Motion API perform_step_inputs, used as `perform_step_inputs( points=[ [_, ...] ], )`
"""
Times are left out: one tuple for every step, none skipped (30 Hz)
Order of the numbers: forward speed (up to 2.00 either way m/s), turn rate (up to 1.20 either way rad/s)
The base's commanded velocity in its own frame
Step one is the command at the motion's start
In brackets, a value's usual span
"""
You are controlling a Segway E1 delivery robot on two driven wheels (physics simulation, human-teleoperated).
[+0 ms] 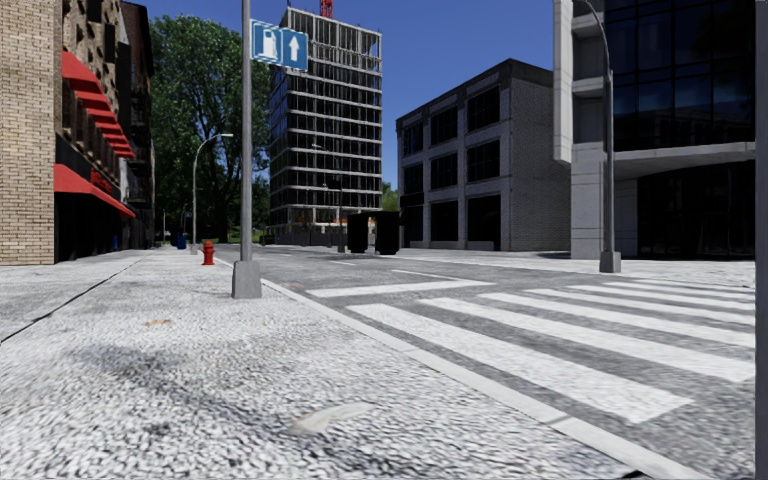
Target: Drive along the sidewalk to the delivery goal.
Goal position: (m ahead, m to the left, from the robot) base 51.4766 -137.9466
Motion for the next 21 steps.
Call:
perform_step_inputs(
  points=[
    [1.06, -0.38],
    [1.08, -0.41],
    [1.09, -0.41],
    [1.10, -0.41],
    [1.10, -0.41],
    [1.11, -0.27],
    [1.17, -0.10],
    [1.28, -0.05],
    [1.28, -0.05],
    [1.33, -0.04],
    [1.34, -0.04],
    [1.34, -0.04],
    [1.34, -0.04],
    [1.34, -0.05],
    [1.34, -0.12],
    [1.34, -0.12],
    [1.34, -0.21],
    [1.34, -0.28],
    [1.34, -0.28],
    [1.33, -0.32],
    [1.33, -0.34]
  ],
)
